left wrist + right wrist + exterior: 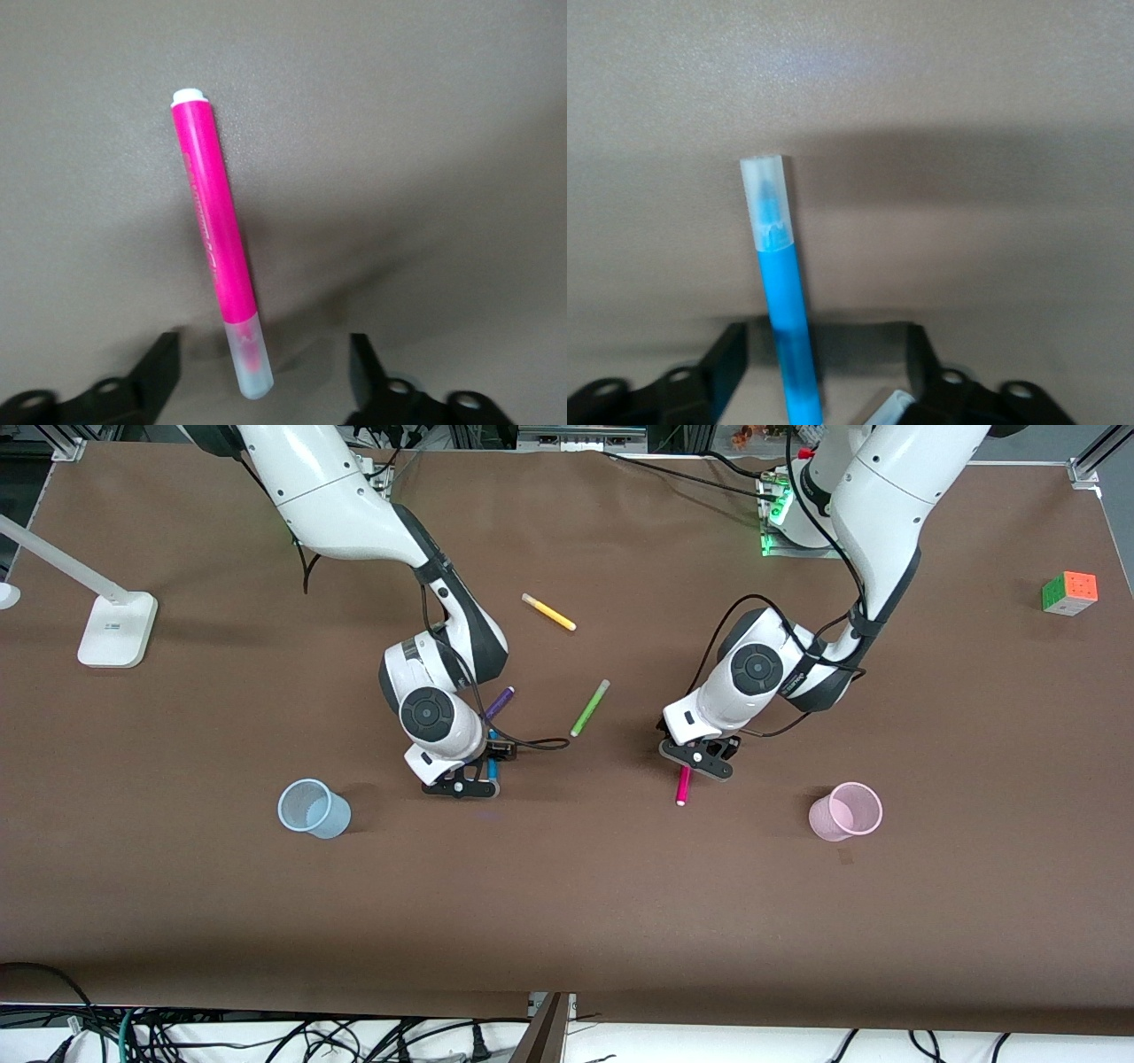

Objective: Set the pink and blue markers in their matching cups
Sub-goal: 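Carry the blue marker to the blue cup while the left gripper carries pink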

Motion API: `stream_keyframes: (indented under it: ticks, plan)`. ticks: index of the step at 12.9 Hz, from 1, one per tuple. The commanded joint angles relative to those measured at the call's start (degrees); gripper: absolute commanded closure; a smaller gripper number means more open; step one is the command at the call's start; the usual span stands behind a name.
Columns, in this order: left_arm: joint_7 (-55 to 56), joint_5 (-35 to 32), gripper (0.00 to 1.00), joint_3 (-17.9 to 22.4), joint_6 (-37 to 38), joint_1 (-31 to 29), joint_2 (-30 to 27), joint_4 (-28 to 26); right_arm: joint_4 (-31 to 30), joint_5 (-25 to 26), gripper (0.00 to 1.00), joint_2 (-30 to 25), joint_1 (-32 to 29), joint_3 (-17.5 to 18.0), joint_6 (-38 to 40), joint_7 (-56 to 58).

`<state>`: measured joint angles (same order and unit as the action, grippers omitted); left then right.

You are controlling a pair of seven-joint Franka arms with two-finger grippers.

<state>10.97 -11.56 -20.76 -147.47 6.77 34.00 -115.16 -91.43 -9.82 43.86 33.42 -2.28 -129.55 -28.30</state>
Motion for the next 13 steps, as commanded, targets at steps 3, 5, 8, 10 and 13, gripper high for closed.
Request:
stream_keyframes:
  ticks: [3, 5, 8, 10, 13]
  plan:
    - [-0.2, -2.1, 0.98, -0.1, -0.3, 0.0, -0.2, 0.6, -0.4, 0.4, 0.89, -0.1, 0.7, -0.4, -1.9, -0.2]
    - [-1.4, -2.2, 1.0, 0.0, 0.3, -0.1, -1.0, 0.7, 0.0, 0.3, 1.0, -0.3, 0.6, -0.5, -1.8, 0.1]
    - [-10.7, -2.1, 1.0, 0.3, 3.7, -0.4, -3.0, 1.6, 1.8, -0.3, 1.0, -2.2, -0.6, -1.0, 2.0, 1.1]
    - [-13.9, -2.1, 1.0, 0.4, 12.4, -1.3, -5.1, 4.6, 8.3, -0.6, 1.0, -2.8, -2.5, -1.1, 12.5, 1.1]
    - [-23.8, -2.1, 1.0, 0.5, 32.1, -2.9, -5.5, 13.6, 16.0, -0.9, 1.0, -4.9, -7.8, -0.6, 28.0, 1.1]
